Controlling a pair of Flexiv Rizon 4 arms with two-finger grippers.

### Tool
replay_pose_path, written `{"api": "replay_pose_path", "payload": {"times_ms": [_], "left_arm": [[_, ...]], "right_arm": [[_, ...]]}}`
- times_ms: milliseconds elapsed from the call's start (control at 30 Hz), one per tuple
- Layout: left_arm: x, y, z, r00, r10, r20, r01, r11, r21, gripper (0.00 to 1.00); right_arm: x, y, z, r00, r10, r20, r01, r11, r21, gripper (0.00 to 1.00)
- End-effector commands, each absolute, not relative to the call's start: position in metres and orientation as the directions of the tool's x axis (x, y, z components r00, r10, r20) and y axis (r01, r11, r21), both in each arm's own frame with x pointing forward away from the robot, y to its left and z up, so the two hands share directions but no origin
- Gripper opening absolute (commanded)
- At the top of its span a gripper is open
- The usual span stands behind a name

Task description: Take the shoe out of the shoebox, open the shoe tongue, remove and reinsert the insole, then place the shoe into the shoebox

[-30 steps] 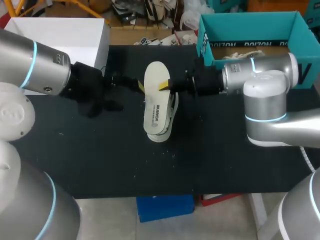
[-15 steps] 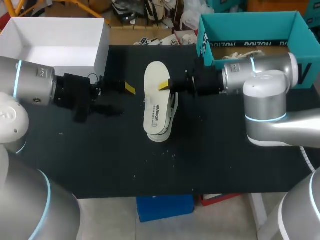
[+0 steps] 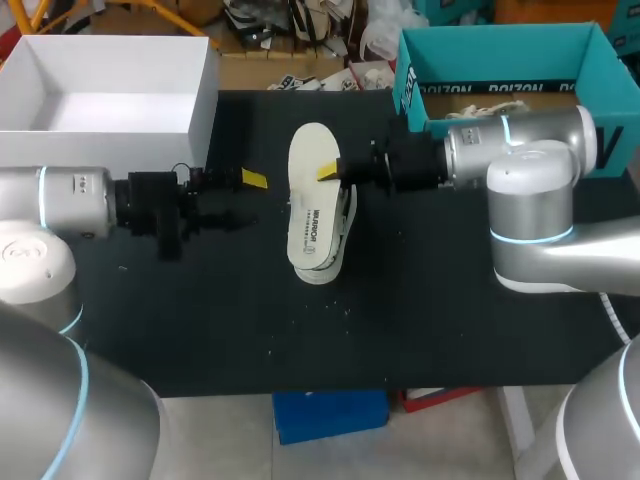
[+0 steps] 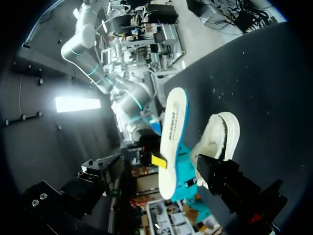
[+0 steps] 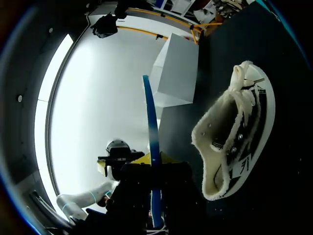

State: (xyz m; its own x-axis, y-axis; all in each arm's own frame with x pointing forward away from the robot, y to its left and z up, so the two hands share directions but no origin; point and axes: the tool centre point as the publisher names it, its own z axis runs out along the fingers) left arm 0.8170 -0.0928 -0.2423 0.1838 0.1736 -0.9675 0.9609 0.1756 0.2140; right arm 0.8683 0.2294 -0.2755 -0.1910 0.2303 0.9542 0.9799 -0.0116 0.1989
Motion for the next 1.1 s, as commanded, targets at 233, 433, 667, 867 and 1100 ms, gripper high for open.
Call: {"api": "replay_pose_path", "payload": {"times_ms": [233, 433, 667, 867, 1100], "left_arm": [[0.831, -0.112, -0.259, 0.225, 0.098, -0.969, 0.947, 0.213, 0.241, 1.0], [0.843, -0.123, -0.268, 0.226, 0.095, -0.969, 0.946, 0.218, 0.242, 0.97], [0.859, -0.138, -0.266, 0.239, 0.072, -0.968, 0.94, 0.234, 0.249, 0.78], [0.865, -0.154, -0.267, 0.24, 0.058, -0.969, 0.947, 0.207, 0.246, 0.65], [0.864, -0.168, -0.271, 0.235, 0.049, -0.971, 0.955, 0.176, 0.24, 0.43]], "right_arm": [[0.869, 0.231, -0.276, -0.191, 0.231, 0.954, 0.98, -0.013, 0.199, 0.0], [0.869, 0.231, -0.276, -0.191, 0.231, 0.954, 0.98, -0.013, 0.199, 0.0], [0.869, 0.231, -0.276, -0.191, 0.231, 0.954, 0.98, -0.013, 0.199, 0.0], [0.869, 0.231, -0.276, -0.191, 0.231, 0.954, 0.98, -0.013, 0.199, 0.0], [0.869, 0.231, -0.276, -0.191, 0.231, 0.954, 0.98, -0.013, 0.199, 0.0]]}}
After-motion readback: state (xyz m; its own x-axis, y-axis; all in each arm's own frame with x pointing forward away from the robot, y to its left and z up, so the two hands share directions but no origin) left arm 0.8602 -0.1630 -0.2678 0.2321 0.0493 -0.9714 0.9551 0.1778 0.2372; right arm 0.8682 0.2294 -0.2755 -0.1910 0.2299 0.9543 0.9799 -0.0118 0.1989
